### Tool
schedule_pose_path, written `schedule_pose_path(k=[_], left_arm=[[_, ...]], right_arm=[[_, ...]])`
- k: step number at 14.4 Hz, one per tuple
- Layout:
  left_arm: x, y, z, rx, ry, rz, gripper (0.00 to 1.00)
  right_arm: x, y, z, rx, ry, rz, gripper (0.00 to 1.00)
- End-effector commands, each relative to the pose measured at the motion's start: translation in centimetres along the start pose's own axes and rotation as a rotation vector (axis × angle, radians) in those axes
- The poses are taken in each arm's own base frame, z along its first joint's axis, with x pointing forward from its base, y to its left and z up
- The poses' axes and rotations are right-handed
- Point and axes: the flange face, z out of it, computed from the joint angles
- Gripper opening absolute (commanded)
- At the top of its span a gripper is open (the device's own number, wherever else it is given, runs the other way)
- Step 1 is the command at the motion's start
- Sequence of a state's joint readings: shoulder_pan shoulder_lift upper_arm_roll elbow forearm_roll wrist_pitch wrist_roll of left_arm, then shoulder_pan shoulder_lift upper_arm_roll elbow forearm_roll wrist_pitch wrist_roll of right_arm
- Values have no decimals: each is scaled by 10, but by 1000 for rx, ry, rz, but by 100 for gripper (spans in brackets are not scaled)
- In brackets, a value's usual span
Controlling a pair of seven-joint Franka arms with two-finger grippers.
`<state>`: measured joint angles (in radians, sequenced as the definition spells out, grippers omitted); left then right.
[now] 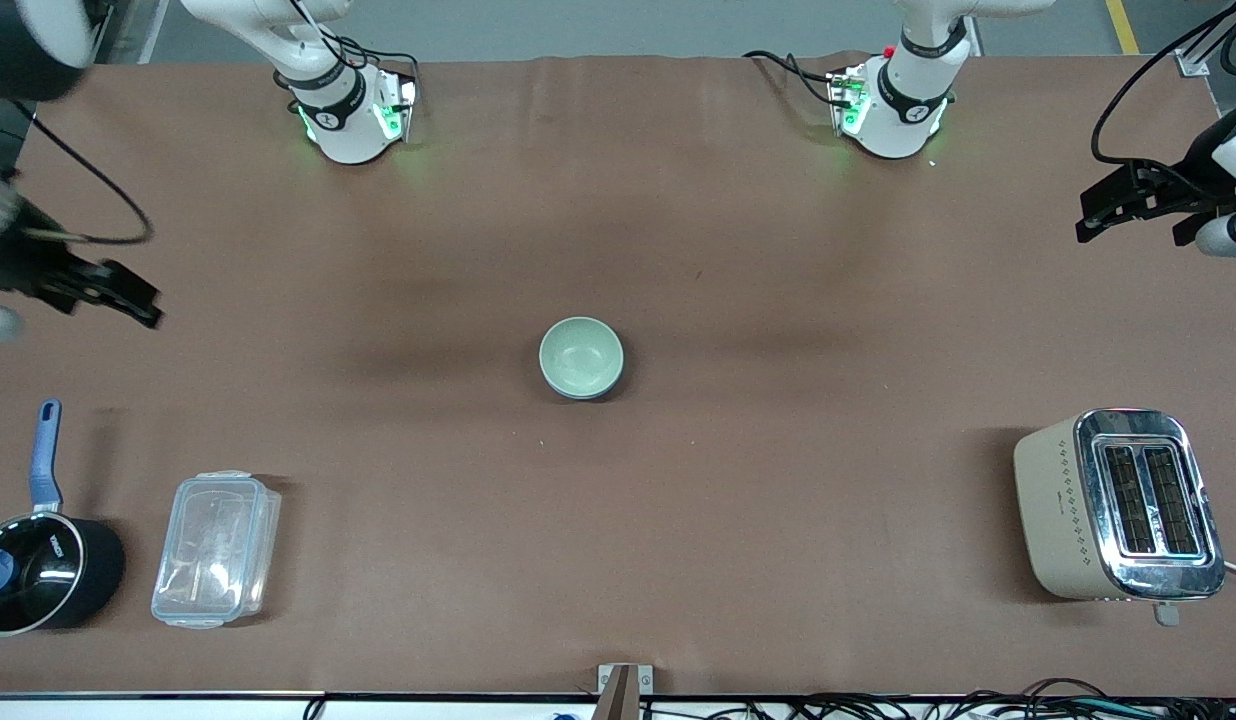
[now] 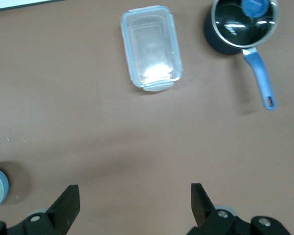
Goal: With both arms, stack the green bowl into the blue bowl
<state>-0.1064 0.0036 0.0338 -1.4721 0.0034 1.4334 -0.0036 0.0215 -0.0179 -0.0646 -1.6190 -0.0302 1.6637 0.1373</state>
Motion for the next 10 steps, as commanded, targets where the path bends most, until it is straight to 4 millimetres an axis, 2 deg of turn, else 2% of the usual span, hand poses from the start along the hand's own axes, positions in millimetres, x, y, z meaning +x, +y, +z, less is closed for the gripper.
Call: schedule_pose_path(k=[1,4,9,10], left_arm=[[0,5,-4,-20,16,3,100],[3,13,-1,-19,14,17,100],[3,13,-4,-16,21,21,100],[3,15,-10,-18,34,24,100]], right_arm=[[-1,6,-38,20,16,-13,100],[0,16,-35,4,-2,-79,100],[-2,9,-35,6,-7,-79,100],[-1,10,-35,6,-7,-78,100]])
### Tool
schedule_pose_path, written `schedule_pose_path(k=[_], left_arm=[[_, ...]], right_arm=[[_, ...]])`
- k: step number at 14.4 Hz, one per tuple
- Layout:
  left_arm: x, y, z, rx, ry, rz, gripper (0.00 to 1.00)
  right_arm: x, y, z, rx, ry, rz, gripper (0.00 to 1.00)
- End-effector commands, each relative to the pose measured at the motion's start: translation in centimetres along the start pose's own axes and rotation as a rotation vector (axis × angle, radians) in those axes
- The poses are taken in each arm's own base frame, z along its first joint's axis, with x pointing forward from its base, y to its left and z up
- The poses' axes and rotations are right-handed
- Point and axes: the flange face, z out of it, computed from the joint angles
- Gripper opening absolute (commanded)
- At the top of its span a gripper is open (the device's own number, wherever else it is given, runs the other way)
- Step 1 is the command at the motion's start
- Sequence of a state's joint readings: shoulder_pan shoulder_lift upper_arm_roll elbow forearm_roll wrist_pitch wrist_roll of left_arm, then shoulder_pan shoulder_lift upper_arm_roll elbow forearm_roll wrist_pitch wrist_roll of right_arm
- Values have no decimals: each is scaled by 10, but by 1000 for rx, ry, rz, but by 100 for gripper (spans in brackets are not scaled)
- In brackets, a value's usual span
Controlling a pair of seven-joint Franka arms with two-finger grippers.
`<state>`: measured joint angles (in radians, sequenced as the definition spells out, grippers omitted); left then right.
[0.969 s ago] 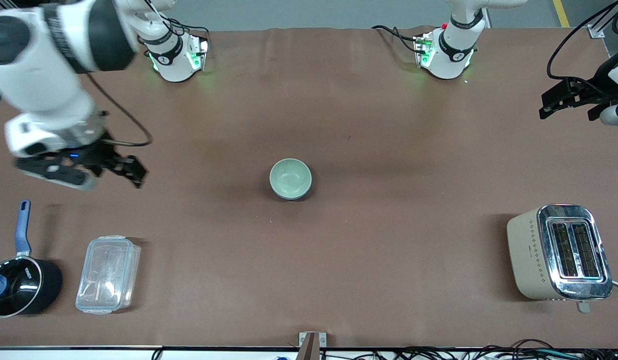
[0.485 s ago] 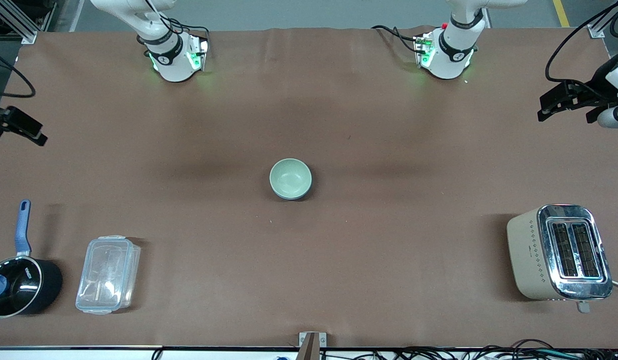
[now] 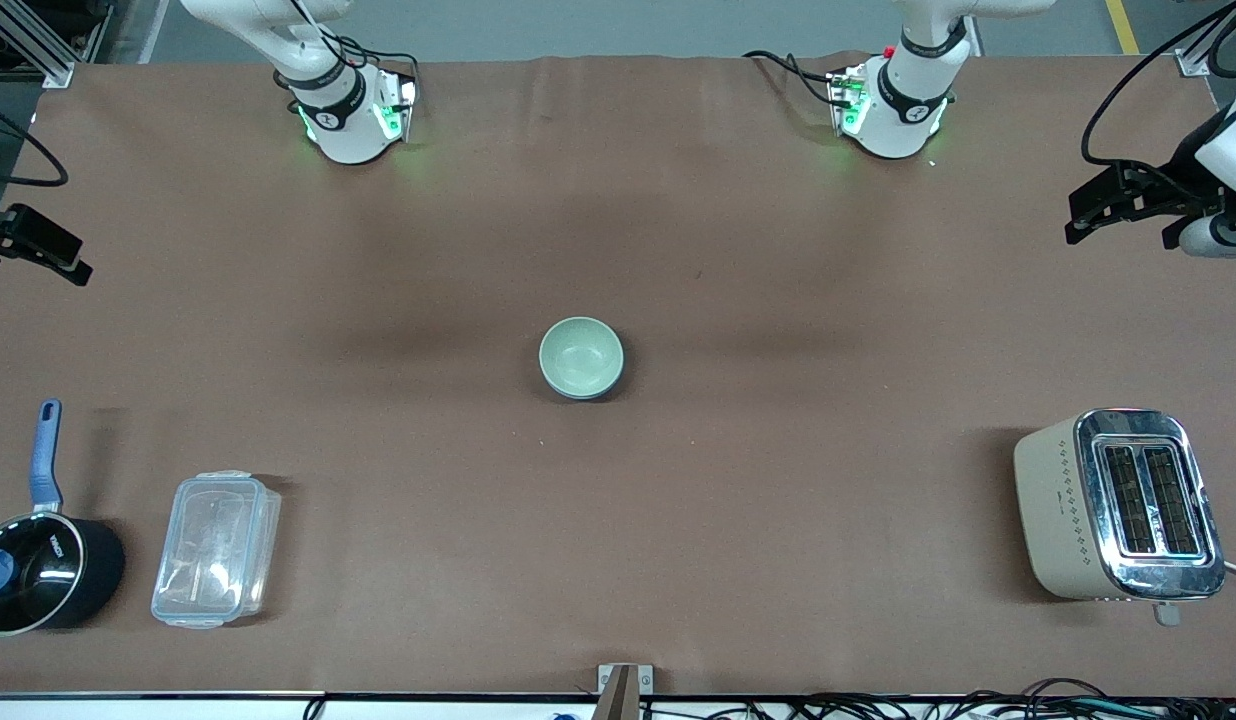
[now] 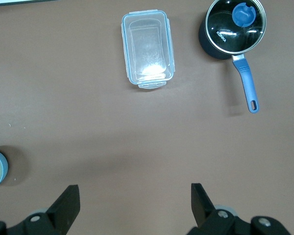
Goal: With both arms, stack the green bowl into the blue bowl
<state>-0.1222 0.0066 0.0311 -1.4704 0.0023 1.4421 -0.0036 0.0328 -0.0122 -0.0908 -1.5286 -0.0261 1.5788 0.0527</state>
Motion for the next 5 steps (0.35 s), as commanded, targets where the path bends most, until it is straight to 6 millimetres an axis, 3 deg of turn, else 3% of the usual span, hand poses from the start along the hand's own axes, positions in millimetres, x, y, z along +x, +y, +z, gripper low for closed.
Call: schedule_pose_path(k=[1,5], left_arm=[[2,5,-13,-14,33,5,100],[2,1,-14,-5,33,-2,100]], right_arm=[[1,0,-4,4,-4,-11,100],[2,-2,-4,4,-1,-15,100]])
